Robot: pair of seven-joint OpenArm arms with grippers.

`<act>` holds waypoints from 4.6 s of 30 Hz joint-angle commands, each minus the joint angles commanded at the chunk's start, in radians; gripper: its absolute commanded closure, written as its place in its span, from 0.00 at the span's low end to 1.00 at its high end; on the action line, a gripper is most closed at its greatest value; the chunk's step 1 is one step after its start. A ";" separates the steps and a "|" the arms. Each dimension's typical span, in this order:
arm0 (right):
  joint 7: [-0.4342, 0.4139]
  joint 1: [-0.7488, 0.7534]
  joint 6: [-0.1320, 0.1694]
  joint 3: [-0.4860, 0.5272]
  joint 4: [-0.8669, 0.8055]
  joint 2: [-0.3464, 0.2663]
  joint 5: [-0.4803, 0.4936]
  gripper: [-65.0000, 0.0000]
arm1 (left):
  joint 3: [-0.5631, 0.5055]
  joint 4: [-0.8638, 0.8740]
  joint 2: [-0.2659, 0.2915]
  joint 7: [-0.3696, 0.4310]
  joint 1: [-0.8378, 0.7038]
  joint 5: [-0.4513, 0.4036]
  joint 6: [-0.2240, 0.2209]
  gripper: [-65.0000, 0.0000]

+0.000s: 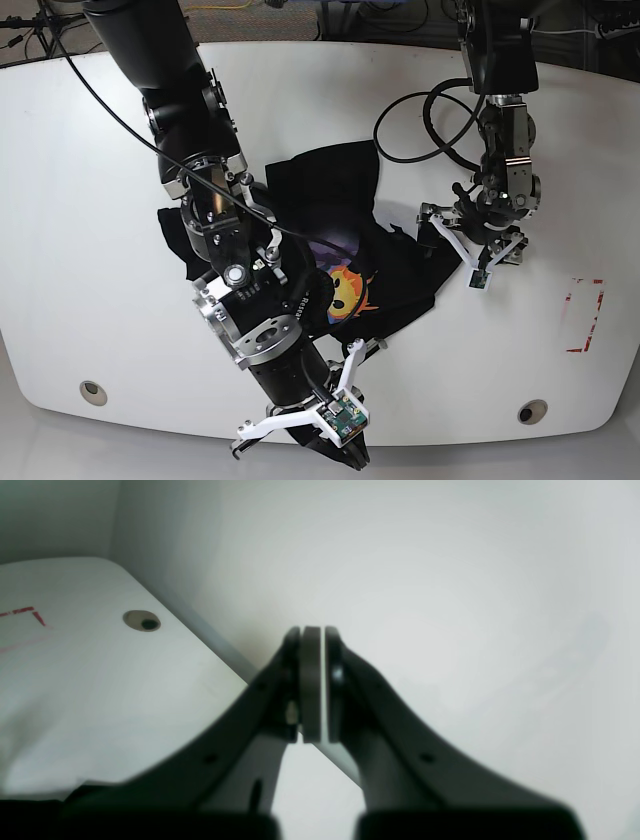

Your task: Fold the T-shirt properly

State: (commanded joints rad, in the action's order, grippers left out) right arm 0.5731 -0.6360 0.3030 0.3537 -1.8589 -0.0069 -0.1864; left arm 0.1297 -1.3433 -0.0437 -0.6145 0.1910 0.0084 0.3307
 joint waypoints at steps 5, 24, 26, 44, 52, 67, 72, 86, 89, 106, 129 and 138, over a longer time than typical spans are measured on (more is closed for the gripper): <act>0.000 0.000 -0.003 0.000 0.000 -0.020 0.000 0.98 | 0.000 0.091 0.000 0.000 0.020 0.000 0.000 0.40; 0.000 0.052 -0.003 -0.117 0.029 -0.025 0.008 0.97 | -0.002 -0.011 0.002 -0.006 -0.015 0.000 0.003 1.00; 0.000 0.055 -0.002 -0.130 0.037 -0.025 0.008 0.97 | -0.003 -0.049 0.002 -0.006 -0.031 0.000 0.003 1.00; 0.000 0.092 0.003 -0.146 0.038 -0.026 0.005 0.97 | -0.127 -0.370 0.002 -0.150 -0.043 -0.002 0.149 1.00; 0.000 0.095 0.003 -0.192 0.038 -0.035 0.006 0.97 | -0.229 -0.525 -0.002 -0.222 -0.005 -0.005 0.173 1.00; 0.000 0.098 0.005 -0.351 0.066 -0.054 0.008 0.97 | -0.379 -0.555 0.025 -0.279 0.175 -0.006 0.175 1.00; 0.000 0.098 0.005 -0.356 0.066 -0.080 0.009 0.97 | -0.396 -0.537 0.068 -0.279 0.206 -0.008 0.175 1.00; 0.000 0.132 0.005 -0.358 0.058 -0.086 0.009 0.97 | -0.390 -0.562 0.069 -0.278 0.163 0.000 0.170 0.04; 0.000 0.137 0.005 -0.358 0.058 -0.084 0.009 0.97 | -0.374 -0.572 0.061 -0.278 0.157 -0.005 0.170 0.04; 0.003 0.238 0.014 -0.253 0.057 0.029 0.009 0.78 | -0.031 -0.572 -0.071 -0.267 -0.068 0.002 0.176 0.03; -0.002 0.350 0.064 -0.222 0.066 0.112 0.011 0.43 | 0.160 -0.568 -0.143 -0.117 -0.305 0.002 0.253 0.04; 0.000 0.374 0.095 -0.123 0.071 0.107 0.011 0.42 | 0.161 -0.571 -0.141 -0.117 -0.411 0.002 0.253 0.04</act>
State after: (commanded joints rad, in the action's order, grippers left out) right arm 0.5731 -0.2616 0.3982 0.2309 -1.7883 0.1005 -0.1757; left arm 0.2908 -1.9141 -0.1849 -0.7311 -0.2202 0.0100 0.5838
